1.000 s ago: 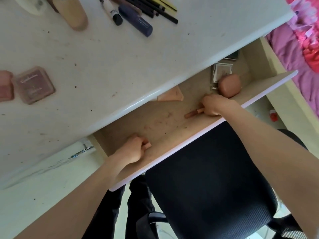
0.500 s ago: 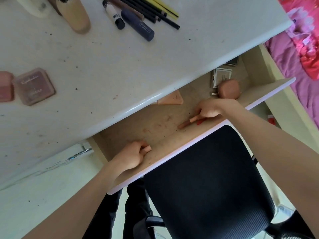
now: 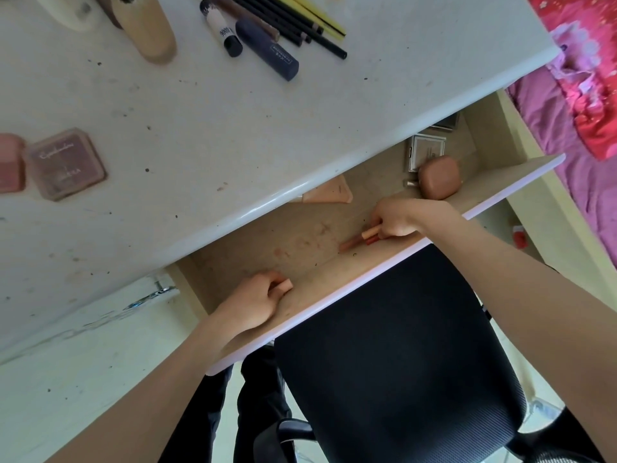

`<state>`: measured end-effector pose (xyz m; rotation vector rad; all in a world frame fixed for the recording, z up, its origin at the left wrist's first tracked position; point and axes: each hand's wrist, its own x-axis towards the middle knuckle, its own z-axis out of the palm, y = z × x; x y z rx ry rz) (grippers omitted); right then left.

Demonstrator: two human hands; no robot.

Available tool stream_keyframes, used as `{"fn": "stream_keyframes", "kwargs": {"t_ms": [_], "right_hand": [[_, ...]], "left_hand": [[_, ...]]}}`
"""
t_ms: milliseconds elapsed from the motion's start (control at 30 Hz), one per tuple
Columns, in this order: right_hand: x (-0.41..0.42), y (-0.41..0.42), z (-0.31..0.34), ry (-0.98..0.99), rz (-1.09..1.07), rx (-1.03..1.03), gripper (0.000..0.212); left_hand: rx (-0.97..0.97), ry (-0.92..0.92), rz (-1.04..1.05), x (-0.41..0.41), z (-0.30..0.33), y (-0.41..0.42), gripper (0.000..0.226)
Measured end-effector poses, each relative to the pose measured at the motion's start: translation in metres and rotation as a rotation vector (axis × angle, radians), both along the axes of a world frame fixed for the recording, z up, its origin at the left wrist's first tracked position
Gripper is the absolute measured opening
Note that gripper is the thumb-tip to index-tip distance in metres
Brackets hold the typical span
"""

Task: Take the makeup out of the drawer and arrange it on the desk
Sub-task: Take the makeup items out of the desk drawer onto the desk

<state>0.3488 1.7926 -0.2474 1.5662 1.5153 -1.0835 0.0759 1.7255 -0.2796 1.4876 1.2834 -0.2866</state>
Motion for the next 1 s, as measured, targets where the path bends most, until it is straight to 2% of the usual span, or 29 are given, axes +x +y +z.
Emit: {"fn": "stream_keyframes", "kwargs": {"t_ms": [233,367,433,500,567,667,733,833,1000], "right_hand": [[-0.020,-0.003,0.010,0.138,-0.078,0.025,0.019],[-0.025,-0.005,0.039,0.291,-0.128,0.122,0.017],[-0.026,-0.006,0.056,0.396,-0.184,0.151,0.013],[-0.026,-0.006,0.075,0.517,-0.288,0.175,0.013],[-0.027,-0.003,0.090,0.705,-0.508,0.166,0.015],[-0.031,0.014,0.103,0.872,-0.800,0.279,0.017],[-0.041,0.031,0.107,0.831,-0.855,0.473,0.016],[-0.059,0.062,0.107,0.698,-0.888,0.698,0.018],[-0.075,0.113,0.097,0.465,-0.851,0.867,0.025]], "left_hand": [[0.160,-0.126,0.060,0.003,0.023,0.003,0.025],[0.063,-0.259,0.098,0.004,0.047,0.005,0.013],[-0.030,-0.325,0.187,0.005,0.060,0.010,0.011],[-0.103,-0.384,0.305,0.007,0.075,0.018,0.016],[-0.138,-0.443,0.426,0.008,0.090,0.032,0.024],[-0.042,-0.514,0.576,0.008,0.112,0.060,0.024],[0.060,-0.517,0.688,0.011,0.123,0.083,0.022],[0.084,-0.459,0.944,0.020,0.126,0.120,0.030],[0.279,-0.282,0.961,0.040,0.117,0.169,0.035]]}}
